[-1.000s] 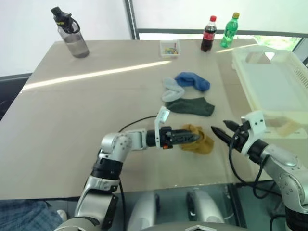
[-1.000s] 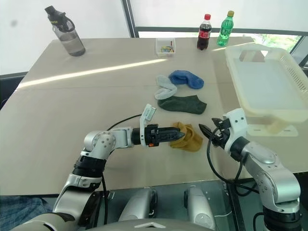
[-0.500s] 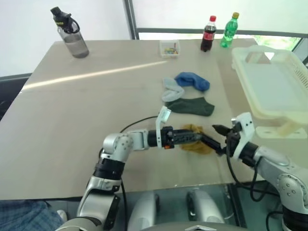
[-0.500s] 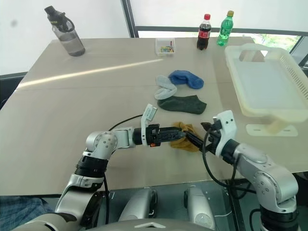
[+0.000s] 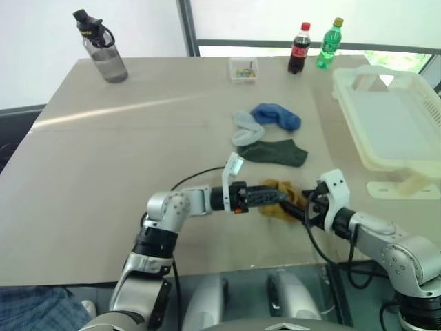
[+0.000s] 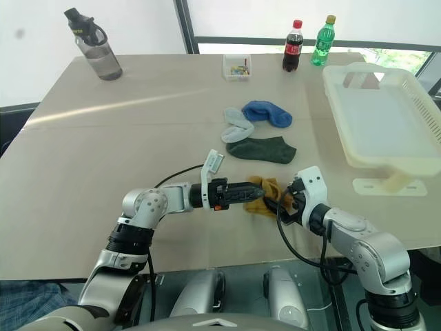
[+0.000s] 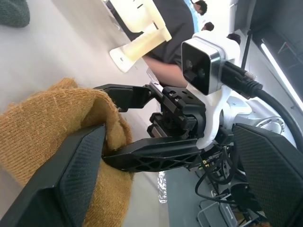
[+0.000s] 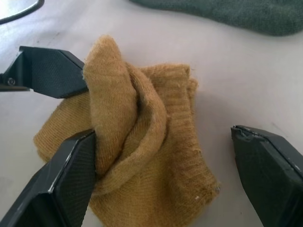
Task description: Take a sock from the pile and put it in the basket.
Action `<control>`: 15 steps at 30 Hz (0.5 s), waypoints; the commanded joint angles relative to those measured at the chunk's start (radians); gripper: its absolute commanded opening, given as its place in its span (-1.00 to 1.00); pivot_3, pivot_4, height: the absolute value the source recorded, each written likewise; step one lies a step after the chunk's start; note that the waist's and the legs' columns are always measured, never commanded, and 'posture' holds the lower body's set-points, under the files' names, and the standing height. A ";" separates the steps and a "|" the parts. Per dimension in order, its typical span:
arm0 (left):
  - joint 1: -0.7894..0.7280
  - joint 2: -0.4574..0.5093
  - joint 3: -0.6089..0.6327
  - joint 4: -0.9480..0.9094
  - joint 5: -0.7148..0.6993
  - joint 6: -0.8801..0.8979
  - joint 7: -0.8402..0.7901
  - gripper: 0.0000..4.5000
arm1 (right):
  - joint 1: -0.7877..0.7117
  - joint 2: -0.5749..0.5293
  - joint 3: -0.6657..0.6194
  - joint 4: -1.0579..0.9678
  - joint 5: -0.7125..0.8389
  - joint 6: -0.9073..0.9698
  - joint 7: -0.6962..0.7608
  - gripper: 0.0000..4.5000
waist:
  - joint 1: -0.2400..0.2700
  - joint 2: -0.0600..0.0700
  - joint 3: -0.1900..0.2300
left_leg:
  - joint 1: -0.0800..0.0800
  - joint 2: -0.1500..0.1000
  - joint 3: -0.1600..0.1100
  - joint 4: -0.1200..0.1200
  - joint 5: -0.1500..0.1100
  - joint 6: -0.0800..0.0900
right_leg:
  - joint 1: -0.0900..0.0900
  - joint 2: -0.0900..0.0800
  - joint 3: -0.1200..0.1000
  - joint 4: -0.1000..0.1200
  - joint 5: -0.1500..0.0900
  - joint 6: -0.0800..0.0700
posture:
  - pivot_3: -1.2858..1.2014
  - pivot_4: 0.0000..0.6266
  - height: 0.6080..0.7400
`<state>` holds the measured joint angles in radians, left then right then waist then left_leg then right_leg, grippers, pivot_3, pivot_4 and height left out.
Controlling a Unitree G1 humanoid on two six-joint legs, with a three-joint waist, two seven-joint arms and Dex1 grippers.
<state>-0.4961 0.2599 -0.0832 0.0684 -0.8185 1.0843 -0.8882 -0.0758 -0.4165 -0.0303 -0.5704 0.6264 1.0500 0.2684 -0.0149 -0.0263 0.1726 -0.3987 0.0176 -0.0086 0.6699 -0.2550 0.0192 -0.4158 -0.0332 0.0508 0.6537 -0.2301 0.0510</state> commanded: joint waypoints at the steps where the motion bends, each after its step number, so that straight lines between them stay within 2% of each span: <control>1: 0.004 0.003 0.004 -0.016 -0.002 -0.006 -0.010 1.00 | -0.005 0.012 0.016 0.013 -0.019 0.023 -0.026 0.97 | -0.001 0.000 0.000 | 0.000 0.000 0.000 0.000 0.000 0.000 | 0.000 0.000 0.000 0.000 0.000 0.000 | 0.03 -0.52 1.00; 8: 0.007 0.007 0.001 -0.027 0.009 -0.014 -0.009 1.00 | 0.010 0.006 0.081 0.013 -0.025 0.026 0.020 0.97 | -0.003 0.000 0.000 | 0.001 0.001 0.000 0.000 0.000 0.000 | 0.000 0.000 0.000 0.000 -0.001 0.001 | 0.03 -0.52 1.00; 12: 0.008 0.032 -0.030 -0.049 0.051 -0.059 -0.026 1.00 | 0.010 -0.074 0.168 0.063 -0.153 -0.048 0.027 0.97 | -0.004 0.000 0.000 | 0.001 0.001 0.000 0.000 0.000 0.000 | 0.000 0.001 0.000 0.000 -0.001 0.000 | 0.03 -0.52 1.00; 15: 0.007 0.053 -0.041 -0.059 0.081 -0.100 -0.040 1.00 | 0.012 -0.089 0.195 0.089 -0.183 -0.077 0.044 0.97 | -0.004 -0.001 -0.001 | 0.002 0.001 0.001 0.000 0.000 0.000 | 0.001 0.001 0.000 0.000 -0.003 0.001 | 0.03 -0.52 1.00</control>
<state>-0.4887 0.3038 -0.1207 0.0501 -0.7481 1.0142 -0.9110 -0.0916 -0.4952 0.1249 -0.5416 0.4740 0.9531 0.3076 -0.0190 -0.0276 0.1713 -0.3967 0.0185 -0.0081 0.6699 -0.2550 0.0192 -0.4148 -0.0326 0.0511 0.6534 -0.2328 0.0518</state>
